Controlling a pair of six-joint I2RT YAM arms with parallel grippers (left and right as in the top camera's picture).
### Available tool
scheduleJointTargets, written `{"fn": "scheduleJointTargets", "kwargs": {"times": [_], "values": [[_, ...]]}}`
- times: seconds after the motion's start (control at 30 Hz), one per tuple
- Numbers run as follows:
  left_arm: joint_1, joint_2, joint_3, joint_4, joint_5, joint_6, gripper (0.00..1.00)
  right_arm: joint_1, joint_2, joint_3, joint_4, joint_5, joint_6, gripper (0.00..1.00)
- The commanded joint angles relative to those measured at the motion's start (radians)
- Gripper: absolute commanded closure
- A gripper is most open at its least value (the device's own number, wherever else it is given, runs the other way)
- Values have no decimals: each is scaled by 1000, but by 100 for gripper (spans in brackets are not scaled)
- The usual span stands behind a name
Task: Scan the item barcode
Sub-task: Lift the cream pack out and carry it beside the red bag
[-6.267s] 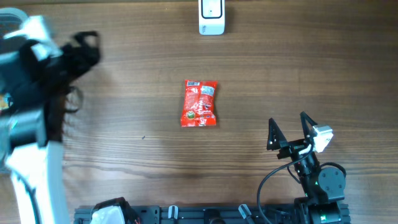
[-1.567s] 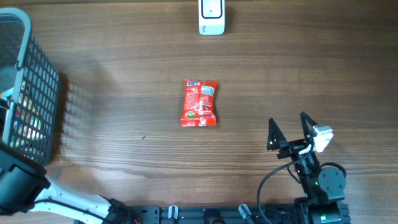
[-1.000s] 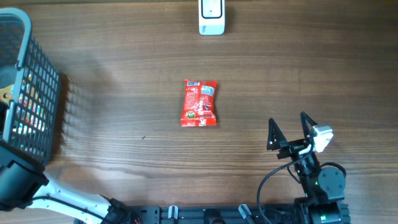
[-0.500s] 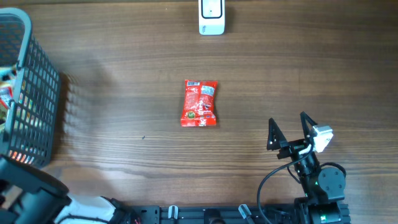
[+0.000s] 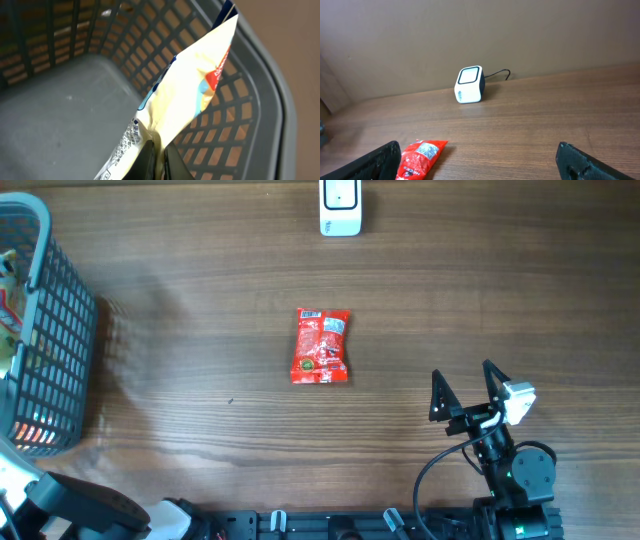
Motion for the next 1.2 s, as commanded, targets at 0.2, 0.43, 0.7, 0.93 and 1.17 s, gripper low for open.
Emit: {"fn": "scheduleJointTargets", "kwargs": {"times": [0.2,0.43,0.7,0.93,1.17], "values": [[-5,-5,3,-34,-135,-11,96,-6,-6,-1,3,10,-17,0],[-5,22,3,-44,-250,-8,49,-6,-6,-1,3,10,-17,1],[-5,283,3,-47,-369,42,0,-6,-6,-1,3,10,-17,0],[-4,495,3,-46,-603,66,0,-6,-6,-1,3,10,-17,0],[-4,553,3,-62,-546,67,3,-6,-6,-1,3,9,-17,0]]}}
